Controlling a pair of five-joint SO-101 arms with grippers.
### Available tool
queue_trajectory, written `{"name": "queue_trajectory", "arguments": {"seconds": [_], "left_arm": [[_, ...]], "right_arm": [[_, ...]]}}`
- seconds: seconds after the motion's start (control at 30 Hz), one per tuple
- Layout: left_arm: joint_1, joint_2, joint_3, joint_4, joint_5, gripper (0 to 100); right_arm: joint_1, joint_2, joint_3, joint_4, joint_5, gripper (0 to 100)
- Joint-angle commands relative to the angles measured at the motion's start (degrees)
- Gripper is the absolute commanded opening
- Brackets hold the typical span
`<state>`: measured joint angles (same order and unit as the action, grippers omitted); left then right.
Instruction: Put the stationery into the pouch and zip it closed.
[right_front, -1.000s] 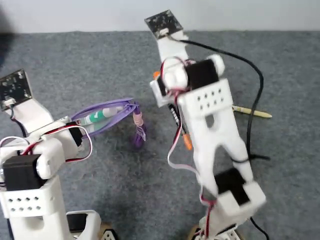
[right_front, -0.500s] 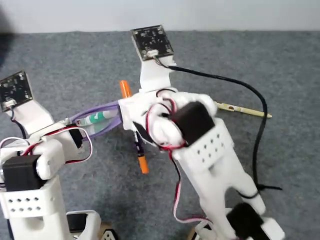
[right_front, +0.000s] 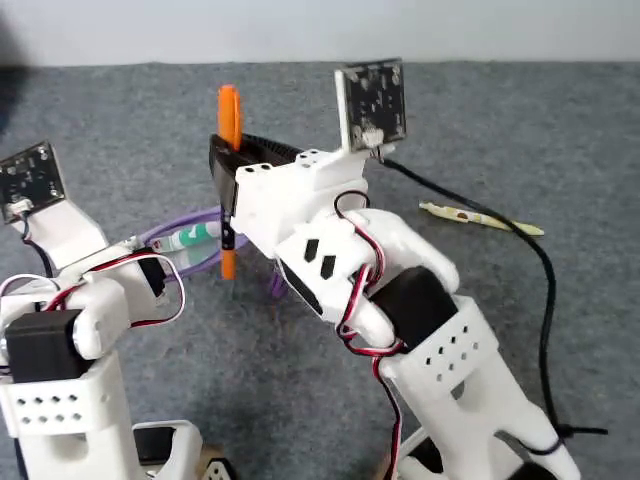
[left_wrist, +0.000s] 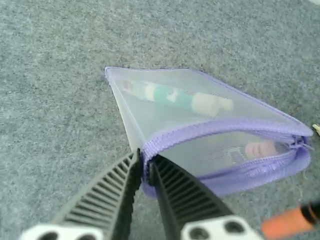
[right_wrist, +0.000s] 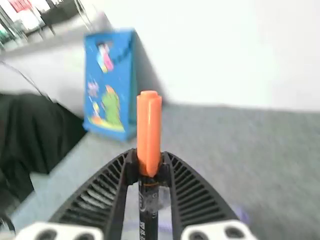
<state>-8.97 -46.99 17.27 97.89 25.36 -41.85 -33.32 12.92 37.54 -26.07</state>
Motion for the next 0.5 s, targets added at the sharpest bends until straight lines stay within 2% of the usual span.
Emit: {"name": "queue_trajectory", "arguments": {"seconds": [0.0, 0.27, 0.47], "left_arm": [[-0.26, 0.35, -3.03, 0.00, 0.26, 1], [-0.18, 0.44, -3.03, 0.00, 0.26, 1], [-0.09, 0.44, -3.03, 0.00, 0.26, 1]], "right_arm": [[-0.66, -3.03, 6.51, -15.34, -0.18, 0.8], [-0.48, -3.03, 21.71, -35.30, 1.49, 0.8], [-0.66, -3.74, 27.96, -37.76, 2.90, 0.9]]}}
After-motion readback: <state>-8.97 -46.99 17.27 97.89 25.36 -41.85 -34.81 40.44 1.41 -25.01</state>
